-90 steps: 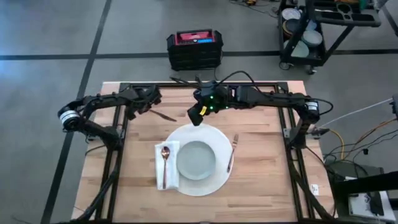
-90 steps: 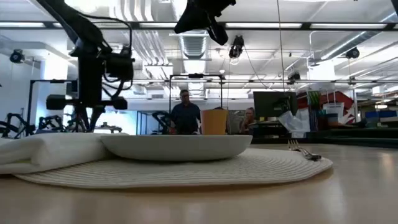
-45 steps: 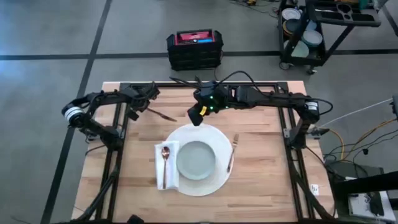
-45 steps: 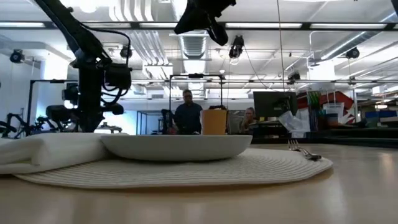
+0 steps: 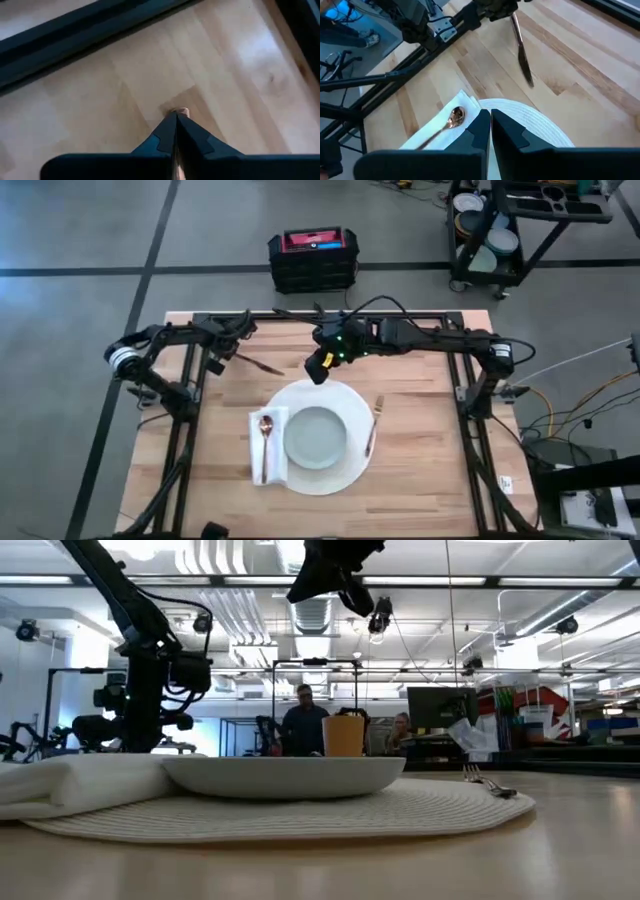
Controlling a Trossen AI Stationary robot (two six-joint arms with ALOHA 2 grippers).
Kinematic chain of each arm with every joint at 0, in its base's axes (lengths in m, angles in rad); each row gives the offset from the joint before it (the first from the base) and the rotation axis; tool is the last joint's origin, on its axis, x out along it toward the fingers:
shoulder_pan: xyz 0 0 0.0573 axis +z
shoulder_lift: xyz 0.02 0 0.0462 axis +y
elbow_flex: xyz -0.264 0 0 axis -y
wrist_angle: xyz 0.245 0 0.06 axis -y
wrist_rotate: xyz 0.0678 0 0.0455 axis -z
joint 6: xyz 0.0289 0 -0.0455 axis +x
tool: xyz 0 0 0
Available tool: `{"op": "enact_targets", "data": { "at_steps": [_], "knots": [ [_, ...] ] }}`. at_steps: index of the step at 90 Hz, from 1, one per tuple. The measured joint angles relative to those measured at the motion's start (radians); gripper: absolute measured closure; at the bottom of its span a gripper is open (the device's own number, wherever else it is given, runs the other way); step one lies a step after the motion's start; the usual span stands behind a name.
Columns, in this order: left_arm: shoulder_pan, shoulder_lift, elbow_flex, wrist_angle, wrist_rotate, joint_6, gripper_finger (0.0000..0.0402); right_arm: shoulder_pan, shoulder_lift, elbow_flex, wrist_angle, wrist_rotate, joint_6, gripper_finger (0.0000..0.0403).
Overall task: Set table place
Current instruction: Put the gold knife on the white mat
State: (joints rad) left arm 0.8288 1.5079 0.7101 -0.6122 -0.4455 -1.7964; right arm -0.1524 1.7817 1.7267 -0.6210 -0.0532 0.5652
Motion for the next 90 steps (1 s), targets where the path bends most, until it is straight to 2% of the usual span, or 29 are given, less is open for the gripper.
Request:
{"op": "enact_targets", "data": {
  "at_steps": [18, 29, 54, 72, 90],
  "knots": [
    [0.004, 0.047, 0.003, 0.115, -0.019, 0.127, 0.0402, 0.0, 0.0, 0.0, -0.014, 0.0, 0.0, 0.0403],
    [-0.006, 0.065, 0.005, 0.209, -0.003, 0.146, 0.0402, 0.0, 0.0, 0.0, -0.015, 0.0, 0.0, 0.0403],
    [-0.132, 0.125, 0.085, 0.219, 0.043, 0.158, 0.0402, -0.001, 0.0, 0.0, -0.018, 0.001, -0.001, 0.0403],
    [-0.282, 0.238, 0.197, 0.222, 0.028, 0.084, 0.0402, -0.003, 0.0, 0.0, -0.017, 0.01, -0.001, 0.0403],
    [-0.387, 0.398, 0.398, 0.235, 0.054, 0.136, 0.0402, -0.003, 0.0, 0.0, -0.018, 0.012, 0.0, 0.0403]
  ]
}}
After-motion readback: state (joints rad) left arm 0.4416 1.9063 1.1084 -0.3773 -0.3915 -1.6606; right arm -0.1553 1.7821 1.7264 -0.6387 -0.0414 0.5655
